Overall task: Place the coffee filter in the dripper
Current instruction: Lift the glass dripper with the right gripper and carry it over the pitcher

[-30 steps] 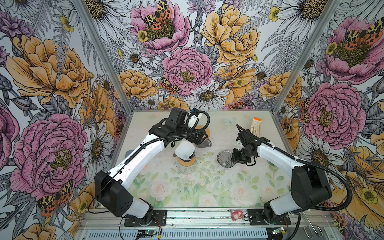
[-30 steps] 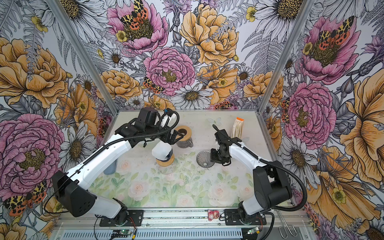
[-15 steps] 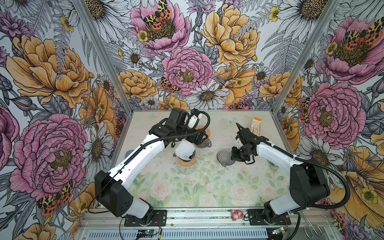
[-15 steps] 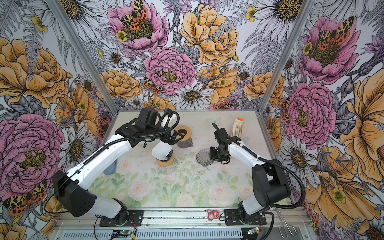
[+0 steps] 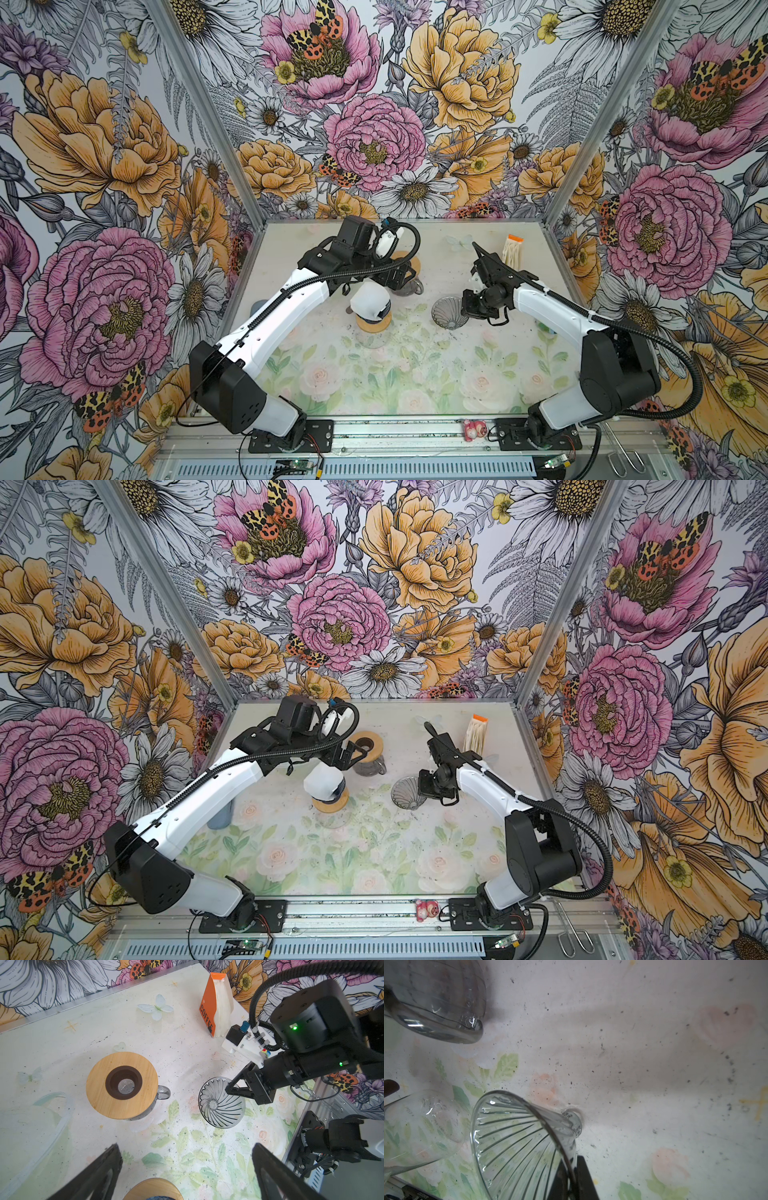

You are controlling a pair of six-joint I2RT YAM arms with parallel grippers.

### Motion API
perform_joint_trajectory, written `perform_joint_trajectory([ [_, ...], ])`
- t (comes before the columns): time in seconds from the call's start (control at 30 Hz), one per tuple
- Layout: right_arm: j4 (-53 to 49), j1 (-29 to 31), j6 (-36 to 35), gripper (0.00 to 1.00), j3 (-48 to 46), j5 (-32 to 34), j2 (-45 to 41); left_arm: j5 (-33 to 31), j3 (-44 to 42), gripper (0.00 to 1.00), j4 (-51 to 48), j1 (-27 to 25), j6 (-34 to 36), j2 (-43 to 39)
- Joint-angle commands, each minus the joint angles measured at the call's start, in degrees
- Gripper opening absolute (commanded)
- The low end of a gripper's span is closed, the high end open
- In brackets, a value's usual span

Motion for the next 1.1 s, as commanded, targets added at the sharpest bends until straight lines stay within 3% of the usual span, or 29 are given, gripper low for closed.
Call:
perform_joint_trajectory([
  [0.0, 0.07, 0.24, 0.30, 0.00, 2.05, 0.44, -2.41, -0.79, -0.47, 0.99, 0.04, -0.55, 0.99, -0.93],
  [0.5, 0.04, 0.17, -0.08, 0.00, 11.37, -2.32, -5.82, -2.11, 1.44, 0.99, -0.01, -0.16, 0.72, -2.36],
  [1.07, 0.00, 4.00, -0.89, 0.00, 34.49, -3.72, 9.07, -2.94, 0.52, 0.99, 0.26, 5.70, -0.59, -4.79],
])
